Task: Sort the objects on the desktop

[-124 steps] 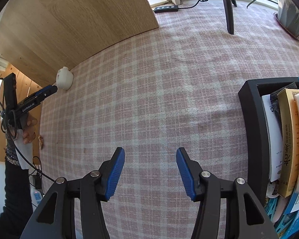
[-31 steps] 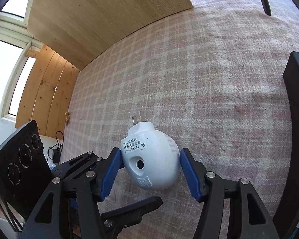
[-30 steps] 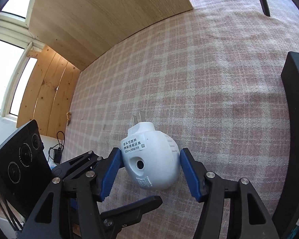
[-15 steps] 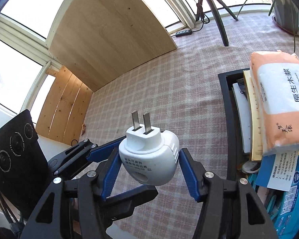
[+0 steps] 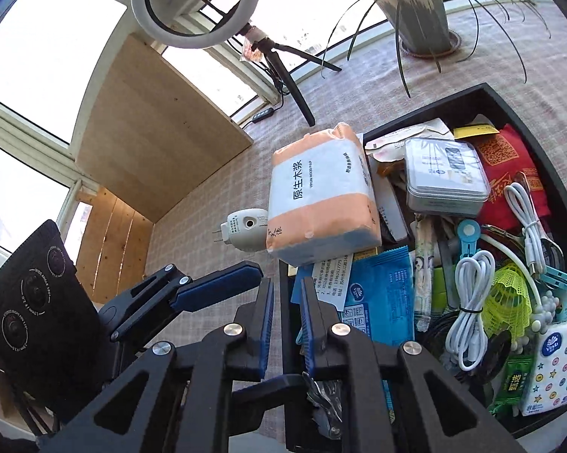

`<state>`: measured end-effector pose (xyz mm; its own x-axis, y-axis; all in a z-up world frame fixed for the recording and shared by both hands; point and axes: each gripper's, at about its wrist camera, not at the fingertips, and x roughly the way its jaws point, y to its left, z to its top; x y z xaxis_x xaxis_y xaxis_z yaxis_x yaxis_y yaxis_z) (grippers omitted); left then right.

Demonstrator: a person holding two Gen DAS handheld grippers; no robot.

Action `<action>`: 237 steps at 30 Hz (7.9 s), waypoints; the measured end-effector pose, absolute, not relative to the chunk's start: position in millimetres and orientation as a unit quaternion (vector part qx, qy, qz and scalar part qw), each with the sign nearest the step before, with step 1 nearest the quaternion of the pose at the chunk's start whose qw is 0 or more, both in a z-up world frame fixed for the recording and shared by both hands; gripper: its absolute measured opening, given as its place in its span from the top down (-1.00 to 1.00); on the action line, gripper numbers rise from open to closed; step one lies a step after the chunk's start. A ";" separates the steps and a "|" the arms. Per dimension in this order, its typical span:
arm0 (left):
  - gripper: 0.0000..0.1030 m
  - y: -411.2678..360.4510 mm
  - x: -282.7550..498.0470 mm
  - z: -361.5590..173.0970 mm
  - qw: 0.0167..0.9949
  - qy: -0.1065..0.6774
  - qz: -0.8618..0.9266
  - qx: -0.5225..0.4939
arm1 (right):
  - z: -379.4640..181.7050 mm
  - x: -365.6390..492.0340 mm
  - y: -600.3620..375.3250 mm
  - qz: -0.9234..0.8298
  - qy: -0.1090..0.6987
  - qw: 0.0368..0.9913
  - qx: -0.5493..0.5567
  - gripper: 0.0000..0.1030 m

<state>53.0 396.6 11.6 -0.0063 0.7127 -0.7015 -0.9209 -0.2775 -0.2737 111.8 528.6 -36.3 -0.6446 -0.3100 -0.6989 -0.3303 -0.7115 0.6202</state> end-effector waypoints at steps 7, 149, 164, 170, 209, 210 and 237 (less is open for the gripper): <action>-0.40 304.6 -5.8 11.1 0.490 0.121 0.760 -0.409 | -37.9 120.8 531.5 0.820 0.389 -0.004 -0.420 0.22; -0.40 277.6 -16.2 -0.9 0.512 0.108 0.734 -0.433 | -48.4 1.6 418.8 0.800 0.338 -0.079 -0.489 0.44; -0.40 436.0 136.5 -8.6 0.638 0.171 0.624 -0.417 | -41.7 177.8 550.3 0.797 0.359 0.074 -0.480 0.44; -0.40 473.3 170.6 -28.8 0.656 0.196 0.591 -0.427 | -58.8 218.5 584.1 0.781 0.374 0.110 -0.488 0.44; -0.42 157.2 -56.2 -42.6 0.315 0.140 0.803 -0.486 | -25.7 117.7 478.4 0.823 0.264 0.093 -0.494 -0.01; -0.42 137.1 -67.0 -43.4 0.296 0.136 0.809 -0.489 | -26.3 110.0 470.2 0.823 0.263 0.089 -0.496 -0.01; -0.42 -160.4 -285.3 -110.2 0.049 0.073 0.814 -0.575 | -37.8 -56.2 296.9 0.806 0.294 0.042 -0.512 -0.15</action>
